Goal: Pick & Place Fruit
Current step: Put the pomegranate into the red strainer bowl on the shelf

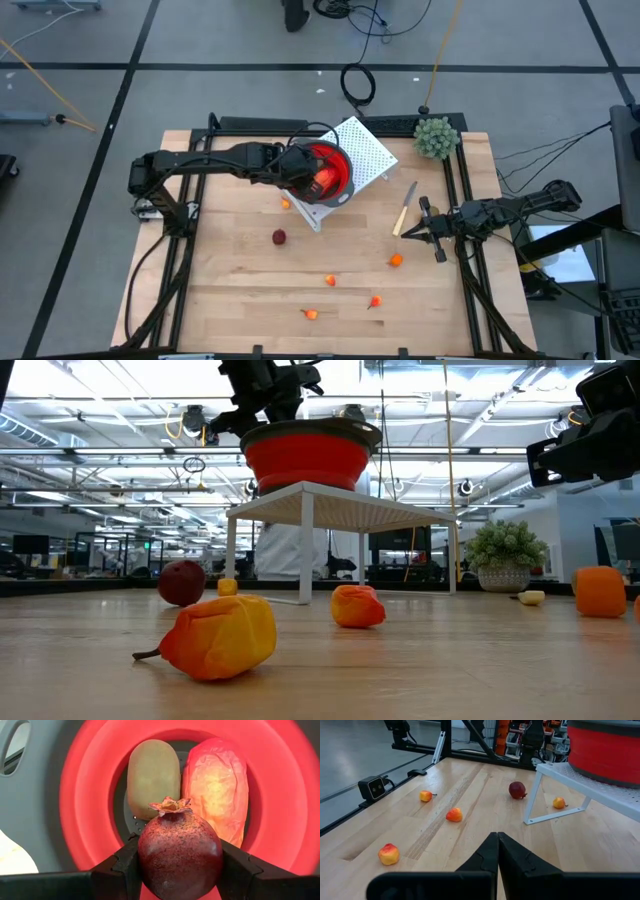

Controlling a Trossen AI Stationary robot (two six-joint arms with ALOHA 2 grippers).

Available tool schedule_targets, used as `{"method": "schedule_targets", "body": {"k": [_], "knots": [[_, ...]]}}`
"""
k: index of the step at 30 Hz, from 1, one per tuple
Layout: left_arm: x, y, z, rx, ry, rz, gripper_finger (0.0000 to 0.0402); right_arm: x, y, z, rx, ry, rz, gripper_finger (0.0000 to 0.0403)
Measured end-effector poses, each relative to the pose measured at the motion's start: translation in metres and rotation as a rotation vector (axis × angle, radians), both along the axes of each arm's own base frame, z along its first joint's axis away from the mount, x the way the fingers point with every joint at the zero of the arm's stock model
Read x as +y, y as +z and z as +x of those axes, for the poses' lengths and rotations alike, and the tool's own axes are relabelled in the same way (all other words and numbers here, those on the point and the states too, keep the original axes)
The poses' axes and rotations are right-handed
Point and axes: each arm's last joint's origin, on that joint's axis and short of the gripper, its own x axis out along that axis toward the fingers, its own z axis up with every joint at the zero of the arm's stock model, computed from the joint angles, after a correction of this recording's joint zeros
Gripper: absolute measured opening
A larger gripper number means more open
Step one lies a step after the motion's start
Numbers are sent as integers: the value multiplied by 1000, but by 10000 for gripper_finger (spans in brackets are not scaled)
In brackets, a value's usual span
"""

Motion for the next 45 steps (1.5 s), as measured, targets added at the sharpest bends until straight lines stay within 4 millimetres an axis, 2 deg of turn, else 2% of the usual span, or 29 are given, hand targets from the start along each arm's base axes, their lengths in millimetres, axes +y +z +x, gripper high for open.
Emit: {"method": "schedule_targets", "body": {"k": [16,26,34,45], "knots": [[2,1,-1,18,-56,31,269,0,0,0,0,0,0,0],[9,39,-30,-127,-20,-17,249,0,0,0,0,1,0,0],[-20,60,-47,-261,21,-198,220,0,0,0,0,1,0,0],[-89,61,-49,-273,-1,-357,158,0,0,0,0,4,1,0]]}}
